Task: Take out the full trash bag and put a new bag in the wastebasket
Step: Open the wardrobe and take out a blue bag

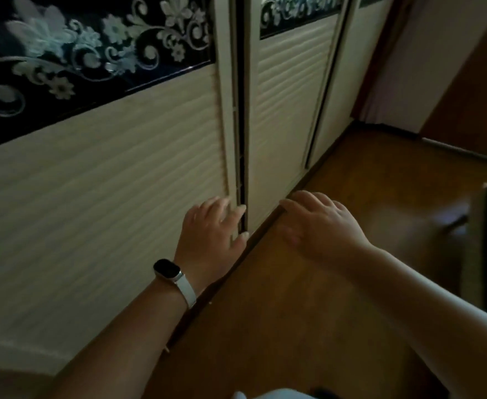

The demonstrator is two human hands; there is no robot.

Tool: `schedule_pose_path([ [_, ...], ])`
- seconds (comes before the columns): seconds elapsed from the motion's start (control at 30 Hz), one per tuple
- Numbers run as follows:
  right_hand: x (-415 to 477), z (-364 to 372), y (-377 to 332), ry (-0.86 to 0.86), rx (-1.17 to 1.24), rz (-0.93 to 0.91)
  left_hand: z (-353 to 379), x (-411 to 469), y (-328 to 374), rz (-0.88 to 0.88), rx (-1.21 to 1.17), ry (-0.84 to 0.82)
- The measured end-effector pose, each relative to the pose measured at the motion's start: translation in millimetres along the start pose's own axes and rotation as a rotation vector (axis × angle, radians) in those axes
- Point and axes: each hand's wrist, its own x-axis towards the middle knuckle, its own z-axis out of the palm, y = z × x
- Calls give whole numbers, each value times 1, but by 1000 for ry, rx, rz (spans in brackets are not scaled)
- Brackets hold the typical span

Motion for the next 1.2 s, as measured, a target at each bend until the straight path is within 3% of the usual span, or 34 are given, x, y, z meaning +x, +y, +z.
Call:
schedule_pose_path([
  [0.2, -8, -14, 45, 46, -43, 229, 13, 69, 17, 230, -64, 21],
  [0.47, 11, -12, 117, 71, -42, 334, 40, 149, 67, 357, -111, -19],
  [1.0, 95, -24, 369, 165, 17, 300, 84, 369, 203, 360, -41, 23],
  [1.2, 112, -23, 434, 152, 16, 335, 103, 422, 236, 371, -77, 12],
])
